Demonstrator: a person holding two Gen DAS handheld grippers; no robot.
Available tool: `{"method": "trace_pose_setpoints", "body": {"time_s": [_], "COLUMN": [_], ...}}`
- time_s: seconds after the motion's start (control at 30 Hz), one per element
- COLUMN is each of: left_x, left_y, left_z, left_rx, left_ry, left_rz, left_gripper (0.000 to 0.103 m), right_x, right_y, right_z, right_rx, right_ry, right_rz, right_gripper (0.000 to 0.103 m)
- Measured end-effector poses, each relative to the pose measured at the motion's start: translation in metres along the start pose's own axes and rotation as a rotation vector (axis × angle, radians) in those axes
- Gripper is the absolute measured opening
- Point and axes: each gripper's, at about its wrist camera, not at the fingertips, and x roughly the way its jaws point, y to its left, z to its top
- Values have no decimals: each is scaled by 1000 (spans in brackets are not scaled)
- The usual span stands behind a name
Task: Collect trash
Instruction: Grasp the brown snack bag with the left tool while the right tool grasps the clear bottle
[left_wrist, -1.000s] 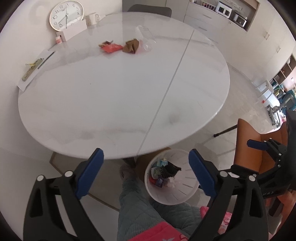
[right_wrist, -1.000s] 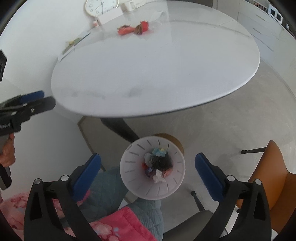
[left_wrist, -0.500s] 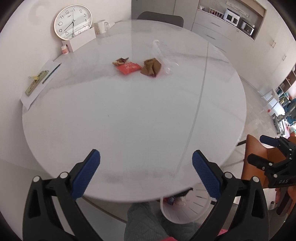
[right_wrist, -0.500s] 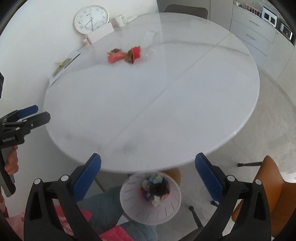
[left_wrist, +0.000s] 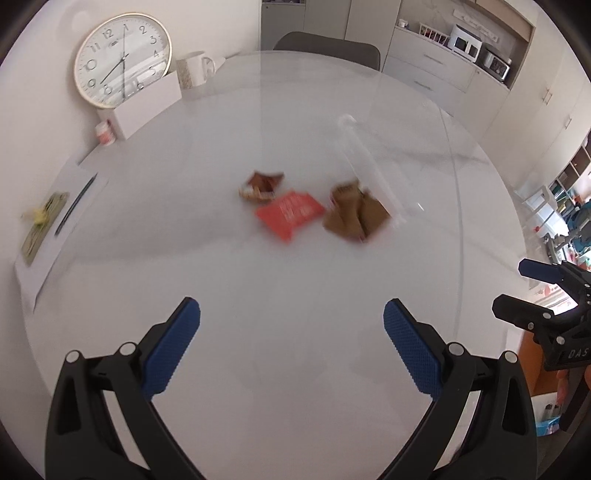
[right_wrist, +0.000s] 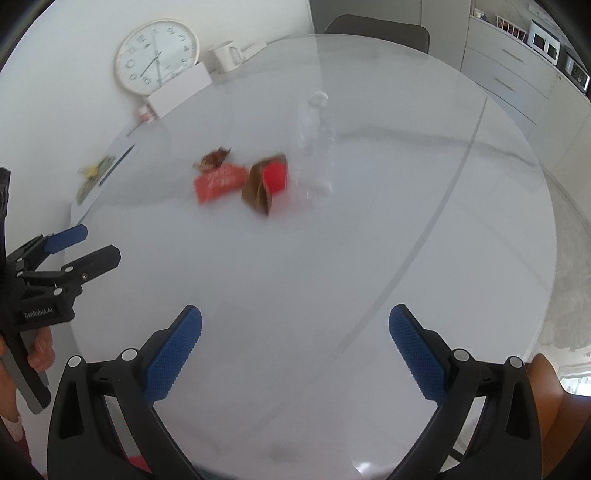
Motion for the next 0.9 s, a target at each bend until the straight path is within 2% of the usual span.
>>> {"method": "trace_pose_setpoints", "body": {"time_s": [0.23,0.47,0.6,0.7,0.77,0.87,0.9], "left_x": [67,129,156,169,174,180,183], "left_y": [29,35,38,40,39,40,41], "left_z": [61,104,117,120,120,120,121], "left_rx": [-4,33,36,36,48,49,47], "left_ry": [15,51,89,113,121,139,147], "left_rz": [-25,-36,-55,-53,-54,-53,-54], "left_gripper": [95,94,84,83,78,67,60], "right_x": [60,119,146,161,168,177,178], "right_y": [0,-18,-27,-29,-30,-30,-31], "right_z": [80,138,159,169,172,174,175], "right_rx": [28,71,93,86,81,80,80], "right_ry": [-7,18,42,61,72,89,96], "right_rz": [-24,-84,-107,-124,-136,-148,-151], "right_gripper": [101,101,101,101,101,101,101]}}
